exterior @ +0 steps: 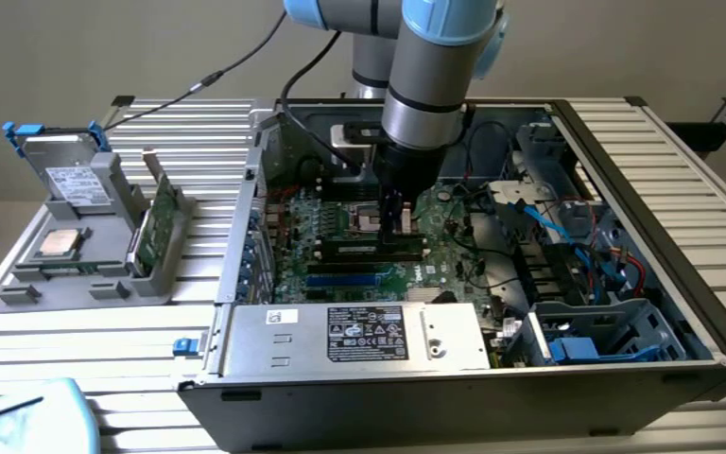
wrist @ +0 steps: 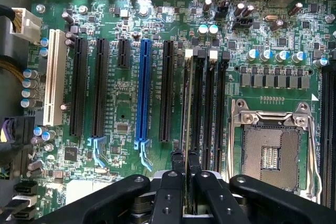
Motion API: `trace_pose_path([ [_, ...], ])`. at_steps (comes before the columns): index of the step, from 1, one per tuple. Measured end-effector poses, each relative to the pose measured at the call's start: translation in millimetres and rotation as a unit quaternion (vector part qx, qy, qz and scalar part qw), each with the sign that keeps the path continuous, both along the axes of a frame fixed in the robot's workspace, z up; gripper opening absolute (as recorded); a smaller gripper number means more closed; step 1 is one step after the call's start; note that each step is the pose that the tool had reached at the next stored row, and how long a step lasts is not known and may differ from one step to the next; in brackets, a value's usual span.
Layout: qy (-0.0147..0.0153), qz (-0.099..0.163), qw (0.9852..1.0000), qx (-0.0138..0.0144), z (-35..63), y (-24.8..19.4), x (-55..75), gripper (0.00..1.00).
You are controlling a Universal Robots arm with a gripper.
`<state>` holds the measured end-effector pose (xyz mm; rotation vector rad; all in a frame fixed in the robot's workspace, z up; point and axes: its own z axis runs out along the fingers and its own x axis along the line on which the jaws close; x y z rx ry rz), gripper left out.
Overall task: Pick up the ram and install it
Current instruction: 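Insert the ram into the slot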
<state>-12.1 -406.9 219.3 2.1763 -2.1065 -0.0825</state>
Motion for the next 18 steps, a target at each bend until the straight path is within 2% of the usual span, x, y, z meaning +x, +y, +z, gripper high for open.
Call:
trace_pose_path([
  [9,0.0004,-0.016,0.9999,0.0001,-0.5,0.0,0.0,0.14],
  [18,0.0005,-0.017,0.9999,0.0001,-1.0,0.0,0.0,0.14],
])
